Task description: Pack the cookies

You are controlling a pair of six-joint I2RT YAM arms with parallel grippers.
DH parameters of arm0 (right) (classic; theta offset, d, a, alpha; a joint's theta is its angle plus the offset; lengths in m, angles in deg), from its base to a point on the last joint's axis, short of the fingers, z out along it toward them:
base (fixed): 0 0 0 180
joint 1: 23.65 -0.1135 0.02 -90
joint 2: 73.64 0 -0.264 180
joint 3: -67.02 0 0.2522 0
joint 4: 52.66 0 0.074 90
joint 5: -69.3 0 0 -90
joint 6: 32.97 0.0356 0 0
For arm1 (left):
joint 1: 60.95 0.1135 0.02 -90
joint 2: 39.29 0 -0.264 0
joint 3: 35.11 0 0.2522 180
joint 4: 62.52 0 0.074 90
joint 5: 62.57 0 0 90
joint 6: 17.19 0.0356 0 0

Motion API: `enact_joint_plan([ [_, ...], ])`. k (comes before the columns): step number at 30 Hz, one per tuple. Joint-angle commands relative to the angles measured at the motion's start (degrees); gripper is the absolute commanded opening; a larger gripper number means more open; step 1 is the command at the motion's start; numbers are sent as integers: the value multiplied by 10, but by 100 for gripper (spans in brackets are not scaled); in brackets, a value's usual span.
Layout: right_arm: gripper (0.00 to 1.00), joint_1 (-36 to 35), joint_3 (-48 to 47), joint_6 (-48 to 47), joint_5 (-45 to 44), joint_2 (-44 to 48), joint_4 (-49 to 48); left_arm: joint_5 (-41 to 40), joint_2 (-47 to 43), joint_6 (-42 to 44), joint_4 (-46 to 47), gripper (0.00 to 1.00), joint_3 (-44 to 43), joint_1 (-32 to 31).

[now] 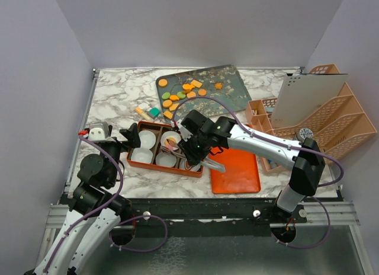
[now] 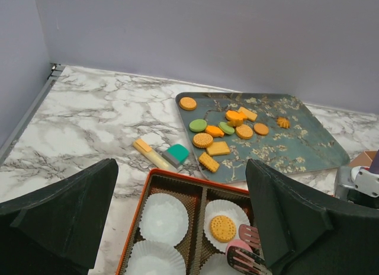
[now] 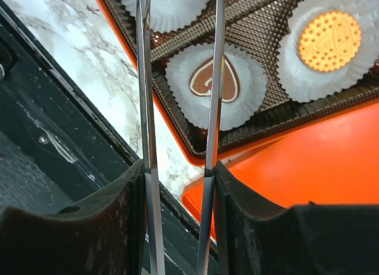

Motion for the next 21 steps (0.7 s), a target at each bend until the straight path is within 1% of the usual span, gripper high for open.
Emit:
enact_joint_plan([
  [1,26,-13,4,9,24,-7,-43,-11,-5,2,6,99,5,4],
  [13,27,-24,-6,0,38,-52,-37,-10,-7,2,5,99,5,4],
  [19,32,-25,-5,-1,36,-63,-40,-9,-6,2,7,99,6,4],
  [21,34,-25,-5,-2,36,-65,-42,-9,-6,2,7,99,6,4],
])
